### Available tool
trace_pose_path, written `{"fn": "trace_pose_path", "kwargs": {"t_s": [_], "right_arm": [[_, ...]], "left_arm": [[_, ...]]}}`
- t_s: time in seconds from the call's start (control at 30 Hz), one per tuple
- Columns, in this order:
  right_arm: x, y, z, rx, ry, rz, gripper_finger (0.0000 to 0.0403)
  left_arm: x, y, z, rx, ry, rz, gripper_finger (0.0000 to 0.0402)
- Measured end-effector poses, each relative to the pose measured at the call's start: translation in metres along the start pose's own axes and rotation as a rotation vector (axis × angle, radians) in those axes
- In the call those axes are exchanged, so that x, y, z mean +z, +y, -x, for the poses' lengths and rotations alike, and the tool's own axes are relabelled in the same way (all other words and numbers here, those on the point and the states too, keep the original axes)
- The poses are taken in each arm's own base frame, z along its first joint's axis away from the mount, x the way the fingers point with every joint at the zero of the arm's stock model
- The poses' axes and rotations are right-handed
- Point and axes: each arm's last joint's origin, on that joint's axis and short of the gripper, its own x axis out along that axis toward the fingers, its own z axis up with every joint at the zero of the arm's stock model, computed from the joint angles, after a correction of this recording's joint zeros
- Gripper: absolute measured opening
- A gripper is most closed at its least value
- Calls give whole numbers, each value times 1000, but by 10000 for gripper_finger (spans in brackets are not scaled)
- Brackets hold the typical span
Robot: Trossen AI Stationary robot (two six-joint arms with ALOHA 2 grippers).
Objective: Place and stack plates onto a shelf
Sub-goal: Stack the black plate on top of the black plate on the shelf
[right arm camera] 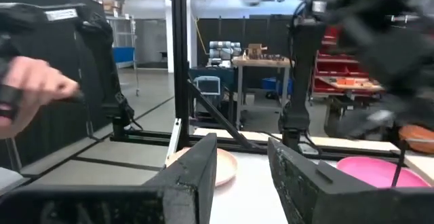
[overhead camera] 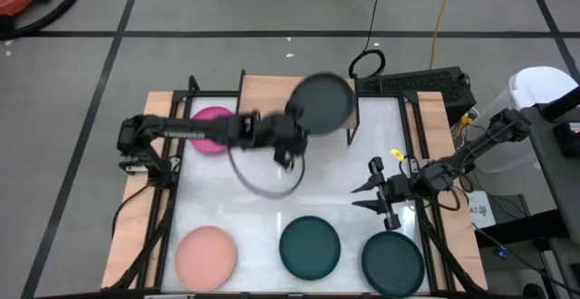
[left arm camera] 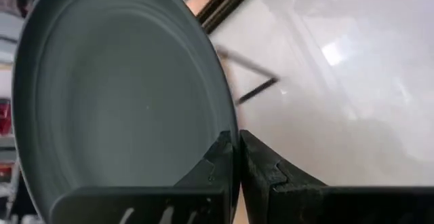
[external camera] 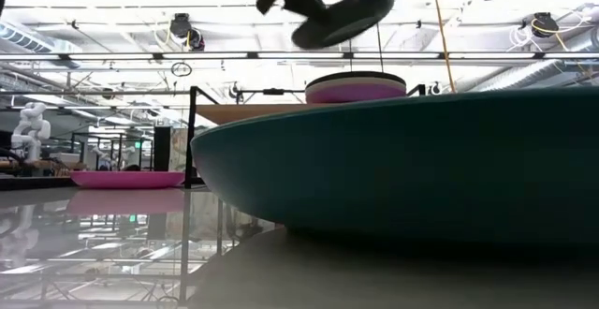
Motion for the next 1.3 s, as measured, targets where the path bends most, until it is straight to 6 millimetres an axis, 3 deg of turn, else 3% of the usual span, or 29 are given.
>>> {"fn": "trace_pose_path", "kwargs": {"t_s": [0.2,0.43,0.6,0.87,1.2,1.3], "right_arm": [[1,1,1,8,-11,28,114],[1,1,1,6,-5,34,114],[0,1,1,6,2,36,114],[-3,1,1,3,26,40,114],[-3,1,1,3,27,32,114],[-4,1,1,3,38,23,114]], "left_arm": [[-45,34,-29,-56,4,95,12],[-64,36,-67,-75,-17,132,16],[-62,33,-78,-60,-43,128,43],[-54,29,-78,-57,-66,129,58],[-36,25,-70,35,-3,152,171],[-23,27,-51,104,6,146,191]]}}
